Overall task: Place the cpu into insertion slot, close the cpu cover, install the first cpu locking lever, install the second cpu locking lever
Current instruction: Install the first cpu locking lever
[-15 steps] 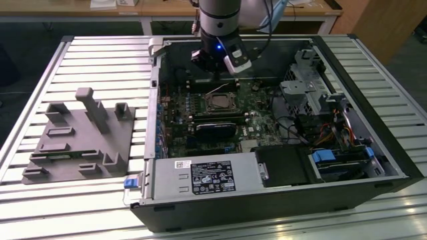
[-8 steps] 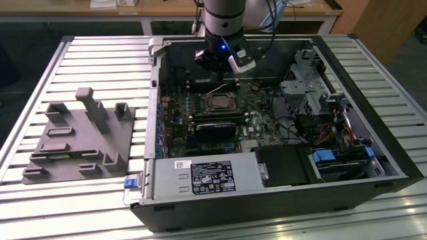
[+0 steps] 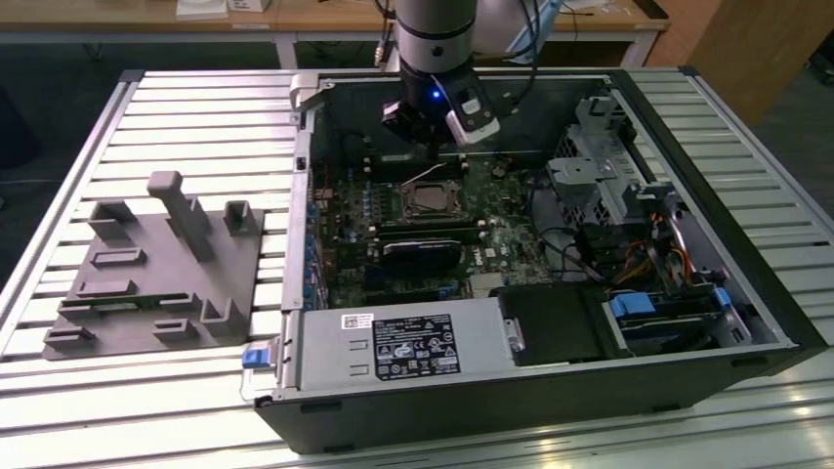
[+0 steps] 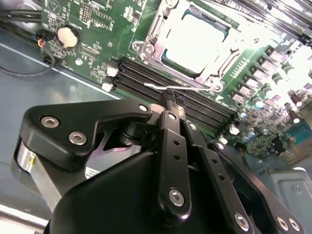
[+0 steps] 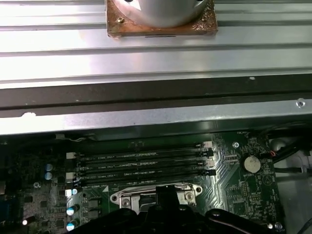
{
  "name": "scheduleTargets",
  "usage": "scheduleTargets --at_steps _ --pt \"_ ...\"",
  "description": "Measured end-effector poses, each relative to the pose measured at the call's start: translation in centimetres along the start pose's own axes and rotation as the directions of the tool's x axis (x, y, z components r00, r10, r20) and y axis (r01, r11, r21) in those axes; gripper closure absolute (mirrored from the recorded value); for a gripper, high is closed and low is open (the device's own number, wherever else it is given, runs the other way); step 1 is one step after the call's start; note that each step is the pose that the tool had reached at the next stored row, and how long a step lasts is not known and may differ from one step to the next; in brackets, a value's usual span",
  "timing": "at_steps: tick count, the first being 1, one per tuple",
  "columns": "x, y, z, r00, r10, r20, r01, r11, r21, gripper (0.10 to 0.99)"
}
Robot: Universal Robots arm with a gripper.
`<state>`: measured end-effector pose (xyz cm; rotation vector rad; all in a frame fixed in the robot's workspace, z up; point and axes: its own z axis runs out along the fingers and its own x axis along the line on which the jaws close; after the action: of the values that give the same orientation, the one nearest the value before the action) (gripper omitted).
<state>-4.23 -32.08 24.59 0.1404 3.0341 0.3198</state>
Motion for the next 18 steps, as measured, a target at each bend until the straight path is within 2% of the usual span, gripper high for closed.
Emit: scheduleTargets --at_steps 3,7,13,18 --pt "0.03 -0.08 0.38 1.0 -0.002 0.0081 0.002 1.0 0.001 0.98" --pt "0.07 -0.2 0.91 0.9999 -0.003 0.0139 0.003 1.0 0.002 0.98" --pt "0.12 -0.17 1.35 0.9998 -0.005 0.0178 0.005 0.9999 0.012 0.98" --pt "0.18 0.13 1.78 0.9998 -0.004 0.0193 0.003 0.9998 0.021 0.98"
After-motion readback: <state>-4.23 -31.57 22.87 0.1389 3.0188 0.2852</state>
